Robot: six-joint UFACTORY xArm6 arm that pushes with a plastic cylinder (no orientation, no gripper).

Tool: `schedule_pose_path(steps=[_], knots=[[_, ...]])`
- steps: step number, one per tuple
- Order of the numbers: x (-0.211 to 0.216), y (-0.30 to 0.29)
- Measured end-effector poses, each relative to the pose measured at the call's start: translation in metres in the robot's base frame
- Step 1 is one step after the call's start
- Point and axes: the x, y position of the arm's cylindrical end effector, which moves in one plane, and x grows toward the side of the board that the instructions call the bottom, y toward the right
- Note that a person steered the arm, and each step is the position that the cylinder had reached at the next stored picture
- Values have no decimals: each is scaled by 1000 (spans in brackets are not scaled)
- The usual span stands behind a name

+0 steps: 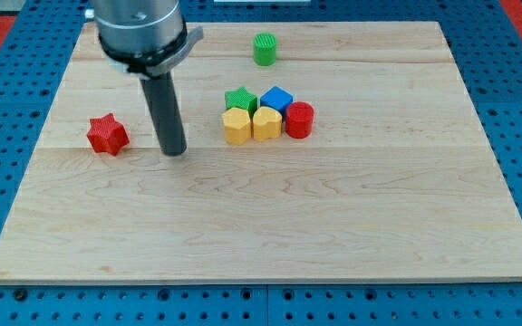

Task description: Push the red star closer to the yellow heart

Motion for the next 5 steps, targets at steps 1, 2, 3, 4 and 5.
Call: schedule_pose_path(steps=[1, 2, 3, 4, 5], knots=[[56, -8], [69, -72], [39, -163], [21, -185], [-28, -185]])
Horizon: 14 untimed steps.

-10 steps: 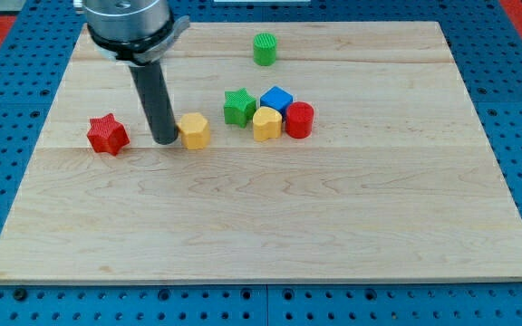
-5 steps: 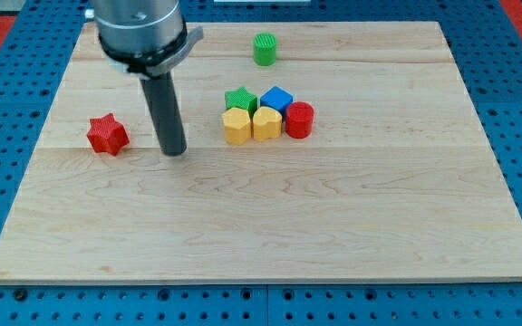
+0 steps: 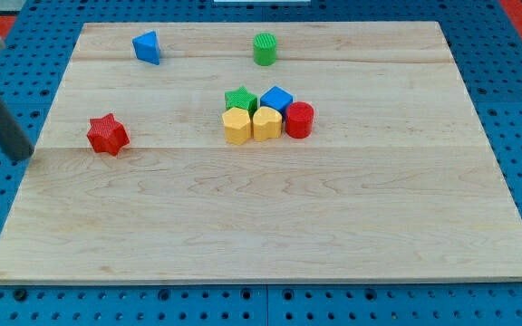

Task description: Push the red star closer to the yellow heart

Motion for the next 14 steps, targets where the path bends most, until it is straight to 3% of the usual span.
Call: schedule_pose_path(steps=[1, 2, 5, 8, 11, 14], knots=[[-27, 27], [-26, 80], [13, 170], [77, 211], [80, 273], [49, 294]])
